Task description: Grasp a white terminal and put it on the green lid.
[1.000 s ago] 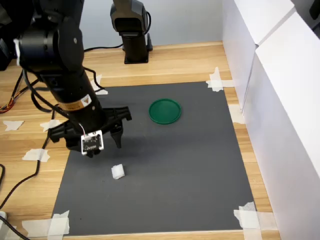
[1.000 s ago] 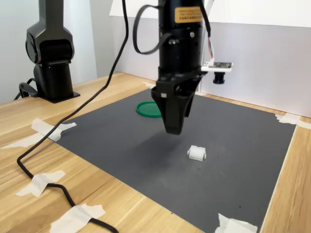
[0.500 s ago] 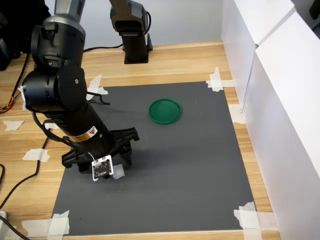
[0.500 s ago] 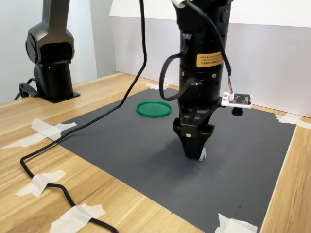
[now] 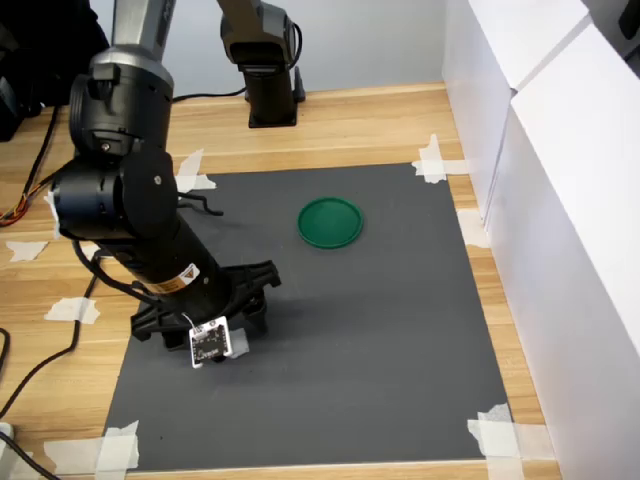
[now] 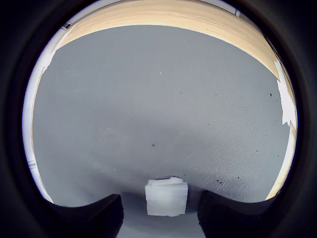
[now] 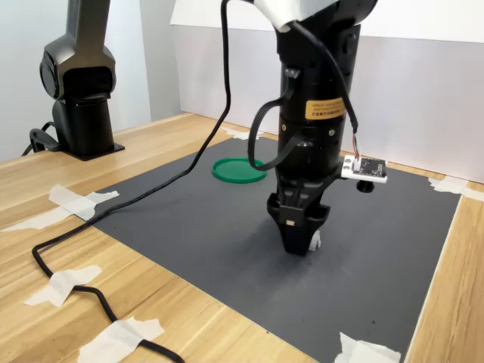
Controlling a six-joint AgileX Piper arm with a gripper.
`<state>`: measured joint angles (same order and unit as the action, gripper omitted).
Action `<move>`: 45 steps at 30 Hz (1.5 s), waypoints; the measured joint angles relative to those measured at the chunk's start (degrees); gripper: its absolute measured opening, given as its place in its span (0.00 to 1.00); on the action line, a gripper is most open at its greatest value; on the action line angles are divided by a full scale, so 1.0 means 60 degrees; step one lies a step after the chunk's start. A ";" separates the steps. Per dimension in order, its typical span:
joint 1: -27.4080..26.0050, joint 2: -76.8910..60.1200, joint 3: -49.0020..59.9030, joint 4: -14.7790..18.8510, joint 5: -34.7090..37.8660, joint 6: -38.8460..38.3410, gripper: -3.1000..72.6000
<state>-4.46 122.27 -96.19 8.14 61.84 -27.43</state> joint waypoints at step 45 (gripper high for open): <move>0.0000 0.0058 -0.0053 -0.0247 -0.0127 0.0058 0.41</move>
<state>-4.46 122.62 -96.50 6.66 61.08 -27.08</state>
